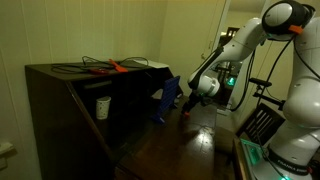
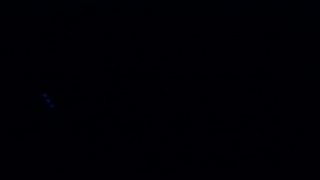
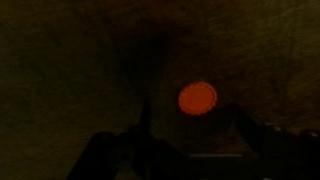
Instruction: Pick up the orange object and place it in the blue object
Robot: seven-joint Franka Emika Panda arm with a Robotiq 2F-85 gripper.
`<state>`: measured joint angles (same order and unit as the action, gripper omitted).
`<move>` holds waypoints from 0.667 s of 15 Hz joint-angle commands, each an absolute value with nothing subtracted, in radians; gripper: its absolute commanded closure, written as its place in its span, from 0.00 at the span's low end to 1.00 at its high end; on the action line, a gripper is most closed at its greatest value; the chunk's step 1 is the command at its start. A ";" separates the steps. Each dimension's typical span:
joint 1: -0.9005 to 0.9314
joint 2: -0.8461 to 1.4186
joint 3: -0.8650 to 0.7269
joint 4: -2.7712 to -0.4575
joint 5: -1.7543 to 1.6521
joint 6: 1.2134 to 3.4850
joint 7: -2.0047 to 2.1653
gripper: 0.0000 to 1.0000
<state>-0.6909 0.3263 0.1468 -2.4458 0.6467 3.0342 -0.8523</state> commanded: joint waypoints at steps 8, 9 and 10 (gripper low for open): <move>-0.653 0.322 0.100 -2.468 0.604 3.034 -0.838 0.14; -0.648 0.321 0.094 -2.468 0.601 3.030 -0.837 0.18; -0.641 0.319 0.084 -2.468 0.595 3.026 -0.835 0.26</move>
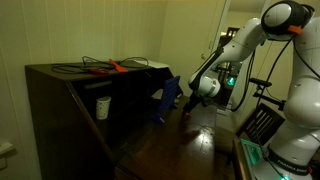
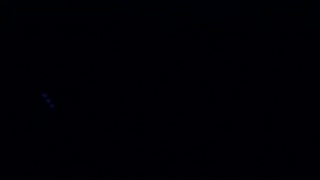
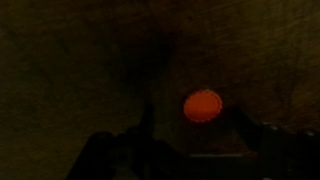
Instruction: Pick up the orange object and place it in the blue object
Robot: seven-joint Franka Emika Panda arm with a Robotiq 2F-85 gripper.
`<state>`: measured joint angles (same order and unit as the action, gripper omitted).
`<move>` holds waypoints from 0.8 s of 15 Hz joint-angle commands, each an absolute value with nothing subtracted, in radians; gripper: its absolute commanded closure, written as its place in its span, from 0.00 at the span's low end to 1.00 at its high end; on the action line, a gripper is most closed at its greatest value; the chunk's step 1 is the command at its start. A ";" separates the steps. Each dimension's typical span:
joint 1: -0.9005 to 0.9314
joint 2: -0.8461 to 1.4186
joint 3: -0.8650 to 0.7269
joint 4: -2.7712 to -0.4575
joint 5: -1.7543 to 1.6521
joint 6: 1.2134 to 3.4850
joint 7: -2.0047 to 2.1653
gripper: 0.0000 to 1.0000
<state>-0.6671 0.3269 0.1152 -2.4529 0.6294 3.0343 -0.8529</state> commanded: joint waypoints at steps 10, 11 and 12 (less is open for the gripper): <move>-0.507 0.303 -0.056 -2.483 0.509 2.989 -0.766 0.39; -0.494 0.301 -0.067 -2.483 0.502 2.984 -0.758 0.41; -0.483 0.299 -0.078 -2.482 0.497 2.981 -0.751 0.47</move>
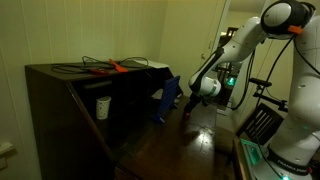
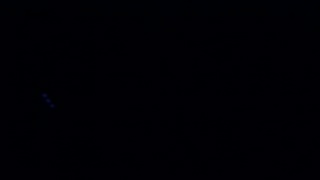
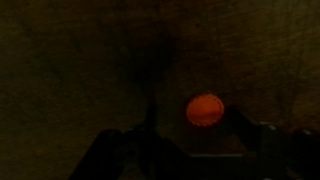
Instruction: Pick up the orange object and place it in the blue object
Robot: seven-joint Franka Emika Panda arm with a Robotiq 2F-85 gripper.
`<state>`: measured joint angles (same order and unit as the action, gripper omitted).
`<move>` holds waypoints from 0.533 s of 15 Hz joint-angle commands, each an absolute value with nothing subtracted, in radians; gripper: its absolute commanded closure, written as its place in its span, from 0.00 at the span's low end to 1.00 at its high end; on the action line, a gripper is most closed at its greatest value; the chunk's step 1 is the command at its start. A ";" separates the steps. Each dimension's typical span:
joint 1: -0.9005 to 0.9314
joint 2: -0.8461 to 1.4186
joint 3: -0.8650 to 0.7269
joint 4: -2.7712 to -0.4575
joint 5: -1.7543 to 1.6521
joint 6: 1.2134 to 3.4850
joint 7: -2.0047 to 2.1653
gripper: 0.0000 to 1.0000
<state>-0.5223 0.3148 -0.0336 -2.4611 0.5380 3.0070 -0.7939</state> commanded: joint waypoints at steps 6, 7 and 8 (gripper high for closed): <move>-0.426 0.291 -0.135 -2.479 0.484 2.973 -0.736 0.89; -0.419 0.292 -0.143 -2.479 0.484 2.966 -0.735 0.90; -0.413 0.294 -0.148 -2.477 0.486 2.968 -0.735 0.90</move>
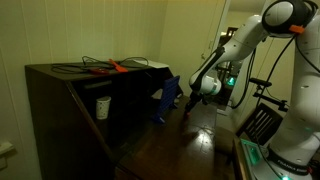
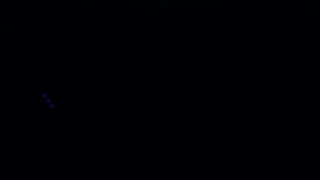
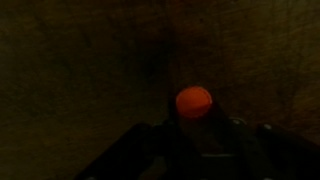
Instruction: Pick up the orange object and place it in the blue object
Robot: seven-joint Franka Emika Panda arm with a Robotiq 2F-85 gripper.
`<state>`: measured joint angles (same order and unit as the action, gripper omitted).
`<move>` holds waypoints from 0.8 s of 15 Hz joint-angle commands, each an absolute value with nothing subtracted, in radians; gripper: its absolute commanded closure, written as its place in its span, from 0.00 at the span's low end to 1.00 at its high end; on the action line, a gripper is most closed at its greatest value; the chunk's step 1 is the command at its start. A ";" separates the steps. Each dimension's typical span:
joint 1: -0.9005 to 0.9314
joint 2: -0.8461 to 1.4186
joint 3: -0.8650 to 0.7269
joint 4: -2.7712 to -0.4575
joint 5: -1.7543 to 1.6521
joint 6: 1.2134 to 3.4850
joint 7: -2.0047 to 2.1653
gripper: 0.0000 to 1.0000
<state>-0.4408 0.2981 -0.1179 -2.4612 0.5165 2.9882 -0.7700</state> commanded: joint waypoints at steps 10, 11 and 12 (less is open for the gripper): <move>-0.536 0.072 0.051 -2.542 0.758 2.947 -0.968 0.90; -0.550 0.027 0.077 -2.553 0.825 2.934 -1.026 0.90; -0.553 -0.010 0.089 -2.558 0.891 2.932 -1.079 0.90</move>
<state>-0.5123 0.1341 0.0334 -2.5005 0.7368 2.9732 -0.9335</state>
